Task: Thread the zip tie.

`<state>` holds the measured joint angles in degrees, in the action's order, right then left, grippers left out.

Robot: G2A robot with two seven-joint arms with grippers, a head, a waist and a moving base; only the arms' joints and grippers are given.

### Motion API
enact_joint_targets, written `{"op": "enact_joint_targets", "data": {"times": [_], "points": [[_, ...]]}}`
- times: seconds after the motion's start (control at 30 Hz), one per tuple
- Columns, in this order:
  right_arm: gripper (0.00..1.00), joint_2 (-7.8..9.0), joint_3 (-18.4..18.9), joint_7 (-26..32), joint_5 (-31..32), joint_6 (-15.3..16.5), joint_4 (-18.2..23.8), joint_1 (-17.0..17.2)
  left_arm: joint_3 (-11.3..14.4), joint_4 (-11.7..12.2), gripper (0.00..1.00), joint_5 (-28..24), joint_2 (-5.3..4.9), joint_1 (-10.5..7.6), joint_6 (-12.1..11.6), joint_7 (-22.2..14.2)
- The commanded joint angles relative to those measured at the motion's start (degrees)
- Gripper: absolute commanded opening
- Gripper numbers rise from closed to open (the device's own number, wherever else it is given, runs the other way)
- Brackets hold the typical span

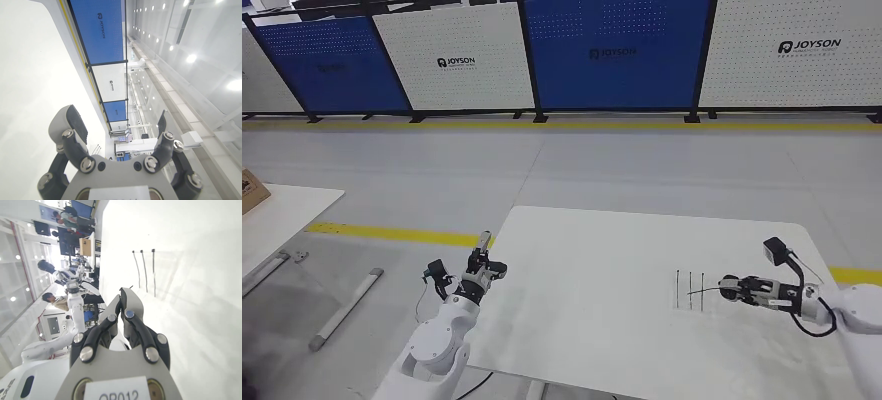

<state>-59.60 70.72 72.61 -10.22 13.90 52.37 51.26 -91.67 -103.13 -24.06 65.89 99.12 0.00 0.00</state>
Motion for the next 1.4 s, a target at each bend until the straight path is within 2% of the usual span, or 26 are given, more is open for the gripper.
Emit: {"op": "enact_joint_targets", "data": {"times": [0.0,0.4,0.47,0.57,0.73,0.8,0.87,1.37], "points": [[0.00,0.24,0.76,1.21,-1.57,0.35,0.56,0.87,0.00,0.00,1.00,0.00,0.00,0.00,0.00,0.00],[0.00,0.20,0.47,0.56,-1.07,0.25,0.95,1.26,0.00,0.00,1.00,0.00,0.00,0.00,0.00,0.00],[0.00,0.09,-0.33,-0.36,-0.70,0.98,3.06,2.44,0.00,0.00,1.00,0.00,0.00,0.00,0.00,0.00],[0.00,-0.09,-0.06,-2.29,-3.44,5.58,5.50,4.06,0.00,0.00,1.00,0.00,0.00,0.00,0.00,0.00],[0.00,-0.33,0.81,-6.42,-4.61,5.58,15.87,8.28,0.00,0.00,1.00,0.00,0.00,0.00,0.00,0.00],[0.00,-0.59,0.56,-8.47,-4.12,5.58,18.46,10.02,0.00,0.00,1.00,0.00,0.00,0.00,0.00,0.00],[0.00,-1.12,-1.42,-6.97,-6.06,5.50,16.89,10.36,0.00,0.00,1.00,0.00,0.00,0.00,0.00,0.00],[0.00,-1.12,-1.42,-6.97,-6.06,5.50,16.89,10.36,0.00,0.00,1.00,0.00,0.00,0.00,0.00,0.00]]}}
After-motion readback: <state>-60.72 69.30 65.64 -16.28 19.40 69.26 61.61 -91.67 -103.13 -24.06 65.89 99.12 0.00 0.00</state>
